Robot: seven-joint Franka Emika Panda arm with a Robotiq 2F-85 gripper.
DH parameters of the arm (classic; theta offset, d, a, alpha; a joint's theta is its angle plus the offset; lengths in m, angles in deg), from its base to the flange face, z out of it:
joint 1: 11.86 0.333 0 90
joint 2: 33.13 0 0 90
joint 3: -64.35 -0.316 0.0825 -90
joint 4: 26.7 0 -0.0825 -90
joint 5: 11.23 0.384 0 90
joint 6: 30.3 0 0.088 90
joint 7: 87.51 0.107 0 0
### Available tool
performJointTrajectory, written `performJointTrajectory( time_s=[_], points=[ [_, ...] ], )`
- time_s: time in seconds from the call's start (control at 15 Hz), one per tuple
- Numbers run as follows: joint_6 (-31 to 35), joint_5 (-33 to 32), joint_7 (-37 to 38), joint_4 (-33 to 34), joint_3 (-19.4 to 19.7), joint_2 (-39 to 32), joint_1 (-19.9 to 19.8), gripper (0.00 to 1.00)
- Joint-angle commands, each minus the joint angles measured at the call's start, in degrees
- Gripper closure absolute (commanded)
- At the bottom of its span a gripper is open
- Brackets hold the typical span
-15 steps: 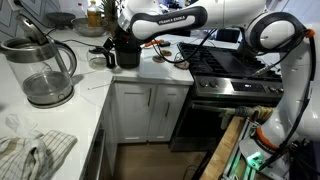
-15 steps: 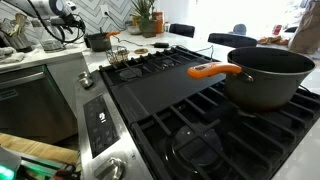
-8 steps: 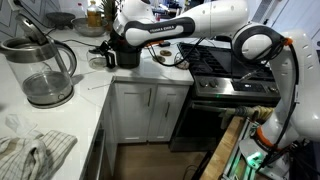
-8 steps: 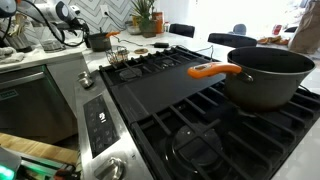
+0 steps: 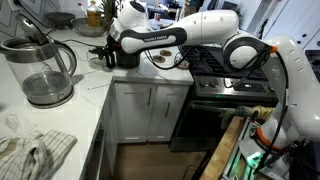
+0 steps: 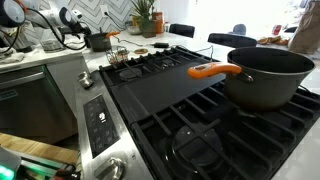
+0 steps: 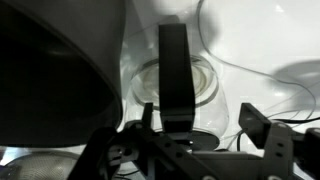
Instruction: Put the transparent kettle on the stove
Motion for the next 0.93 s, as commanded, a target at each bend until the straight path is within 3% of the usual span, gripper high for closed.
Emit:
performJointTrajectory(
  time_s=[0.0, 0.4, 0.87],
  points=[
    [0.99, -1.55, -0.97, 3.78, 0.99, -3.1, 0.62, 0.47],
    [1.2, -1.68, -2.02, 5.69, 0.9, -4.03, 0.58, 0.92],
    [1.36, -1.77, -2.37, 5.58, 0.78, -3.13, 1.14, 0.93]
  ],
)
